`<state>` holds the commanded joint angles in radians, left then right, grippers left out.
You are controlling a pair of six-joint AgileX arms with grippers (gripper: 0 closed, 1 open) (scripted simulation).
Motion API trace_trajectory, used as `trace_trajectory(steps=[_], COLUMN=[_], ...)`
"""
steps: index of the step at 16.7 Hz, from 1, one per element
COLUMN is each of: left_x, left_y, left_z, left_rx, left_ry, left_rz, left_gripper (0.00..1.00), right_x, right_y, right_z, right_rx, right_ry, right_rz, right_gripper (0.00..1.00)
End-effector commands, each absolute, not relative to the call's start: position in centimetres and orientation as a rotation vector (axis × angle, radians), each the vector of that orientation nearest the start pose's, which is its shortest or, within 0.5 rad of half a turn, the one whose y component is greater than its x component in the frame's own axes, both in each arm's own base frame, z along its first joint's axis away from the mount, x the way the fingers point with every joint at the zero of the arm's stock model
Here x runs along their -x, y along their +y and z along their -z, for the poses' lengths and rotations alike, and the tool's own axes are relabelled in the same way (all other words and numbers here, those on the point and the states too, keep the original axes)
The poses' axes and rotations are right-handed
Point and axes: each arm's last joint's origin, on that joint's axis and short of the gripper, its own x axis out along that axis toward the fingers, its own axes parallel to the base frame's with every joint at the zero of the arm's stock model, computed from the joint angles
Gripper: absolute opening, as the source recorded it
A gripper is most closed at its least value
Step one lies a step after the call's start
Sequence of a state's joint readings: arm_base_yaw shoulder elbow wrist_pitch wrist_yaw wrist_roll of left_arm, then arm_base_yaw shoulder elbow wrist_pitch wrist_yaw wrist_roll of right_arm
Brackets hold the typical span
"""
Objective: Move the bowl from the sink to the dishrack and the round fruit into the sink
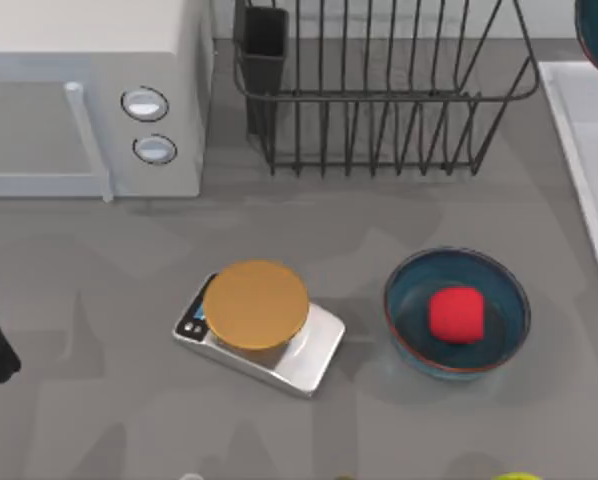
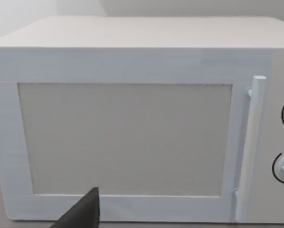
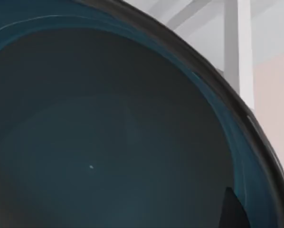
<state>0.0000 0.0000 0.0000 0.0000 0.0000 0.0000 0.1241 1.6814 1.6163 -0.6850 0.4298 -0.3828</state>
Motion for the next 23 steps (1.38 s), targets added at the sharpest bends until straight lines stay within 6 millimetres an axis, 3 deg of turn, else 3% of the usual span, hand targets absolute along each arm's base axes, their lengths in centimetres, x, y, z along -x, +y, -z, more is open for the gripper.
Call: trace_trajectory(steps=[2,5,7,9,12,18,20,23], left_x=[-10.6,-10.6,-10.6,-10.6,-10.6,-10.6,-10.6,-10.6], left_y=[-0.1,-0.1,-0.1,-0.1,-0.1,-0.1,-0.1,-0.1], left_z=[-16.0,-16.0,-16.0,-16.0,-16.0,-16.0,-16.0,-16.0], left_rx=[0.000,0.000,0.000,0.000,0.000,0.000,0.000,0.000], left_ry=[0.000,0.000,0.000,0.000,0.000,0.000,0.000,0.000], left_rz=[0.000,0.000,0.000,0.000,0.000,0.000,0.000,0.000], left_gripper=[1.00,1.00,1.00,1.00,1.00,1.00,1.00,1.00], right_x=[-37.3,-35.1,-32.7,-30.4,-28.3,-28.5,-29.4,-31.9], right_y=[10.0,18.1,22.0,24.6,26.3,26.4,26.7,27.6], right_z=[-35.4,-37.9,-39.5,-40.8,-41.9,-41.6,-40.5,-36.8], right_rx=[0.525,0.354,0.220,0.102,0.004,0.005,0.009,0.009], right_ry=[0.555,0.273,0.141,0.056,0.002,0.007,0.010,0.011], right_rz=[0.135,0.100,0.067,0.037,0.011,0.009,0.012,0.013], right_gripper=[0.00,0.00,0.00,0.00,0.00,0.00,0.00,0.00])
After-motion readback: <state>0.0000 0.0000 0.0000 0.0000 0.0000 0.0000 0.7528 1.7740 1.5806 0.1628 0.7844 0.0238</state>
